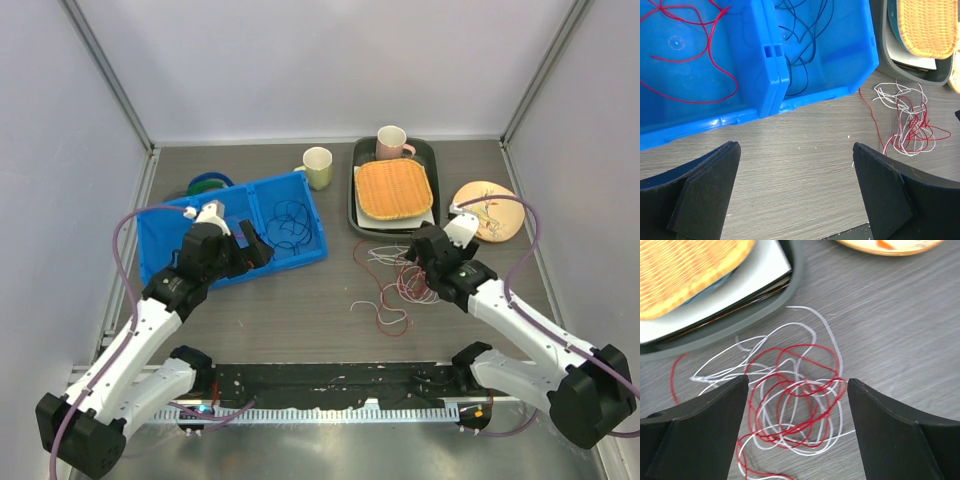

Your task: Untangle the cables

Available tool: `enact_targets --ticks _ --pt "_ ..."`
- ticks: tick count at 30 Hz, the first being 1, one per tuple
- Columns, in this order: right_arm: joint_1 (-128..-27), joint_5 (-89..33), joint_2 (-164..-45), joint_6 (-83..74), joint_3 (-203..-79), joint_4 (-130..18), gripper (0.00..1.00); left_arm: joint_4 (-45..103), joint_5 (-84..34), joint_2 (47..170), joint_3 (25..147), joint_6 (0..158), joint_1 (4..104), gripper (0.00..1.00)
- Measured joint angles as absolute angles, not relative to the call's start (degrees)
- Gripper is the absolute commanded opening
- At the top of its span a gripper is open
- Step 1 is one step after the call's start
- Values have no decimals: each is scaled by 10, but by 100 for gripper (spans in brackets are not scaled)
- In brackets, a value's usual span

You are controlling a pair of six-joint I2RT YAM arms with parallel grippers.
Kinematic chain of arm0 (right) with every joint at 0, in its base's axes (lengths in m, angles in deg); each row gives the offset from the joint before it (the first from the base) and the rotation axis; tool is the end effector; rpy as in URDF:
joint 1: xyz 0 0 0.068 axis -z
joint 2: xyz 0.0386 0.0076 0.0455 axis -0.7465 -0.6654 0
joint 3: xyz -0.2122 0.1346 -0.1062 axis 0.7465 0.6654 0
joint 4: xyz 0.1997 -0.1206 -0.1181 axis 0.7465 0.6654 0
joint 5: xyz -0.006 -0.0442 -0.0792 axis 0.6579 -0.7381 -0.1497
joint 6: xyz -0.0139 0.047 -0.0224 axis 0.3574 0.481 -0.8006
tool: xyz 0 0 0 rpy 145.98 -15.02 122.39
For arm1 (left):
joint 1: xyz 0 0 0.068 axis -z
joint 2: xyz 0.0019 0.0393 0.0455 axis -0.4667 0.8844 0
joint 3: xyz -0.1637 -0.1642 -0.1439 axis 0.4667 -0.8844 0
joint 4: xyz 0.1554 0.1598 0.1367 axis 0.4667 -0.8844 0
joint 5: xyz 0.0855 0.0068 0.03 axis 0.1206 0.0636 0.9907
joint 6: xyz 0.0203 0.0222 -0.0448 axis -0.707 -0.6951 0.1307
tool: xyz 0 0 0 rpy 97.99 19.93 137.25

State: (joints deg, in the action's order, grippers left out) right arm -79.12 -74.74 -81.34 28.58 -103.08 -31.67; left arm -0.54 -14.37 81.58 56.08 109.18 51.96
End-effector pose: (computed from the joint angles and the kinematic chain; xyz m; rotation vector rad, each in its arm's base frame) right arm 0.1841 0.0839 0.2372 0.4748 2.1058 -0.1056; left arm 0.1707 -0.0750 0.2824 -0.3591 2.1985 -0.6083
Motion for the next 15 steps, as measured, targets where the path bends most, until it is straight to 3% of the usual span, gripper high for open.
enact_targets --ticks 10,11,12,14,15 --pt "-737 -752 -837 358 -1042 -250 88 -7 -135 805 561 1079 520 100" --pt "-736 -747 -845 361 -1041 -250 84 -8 -132 802 561 1077 520 100" --pt "-735 -741 -855 362 -1041 -250 70 -8 -131 800 561 1077 520 100" --pt "-734 -730 -875 362 -1040 -254 55 -9 -128 793 561 1077 520 100" --pt "-734 -722 -883 361 -1038 -257 38 -9 -125 790 561 1077 520 100"
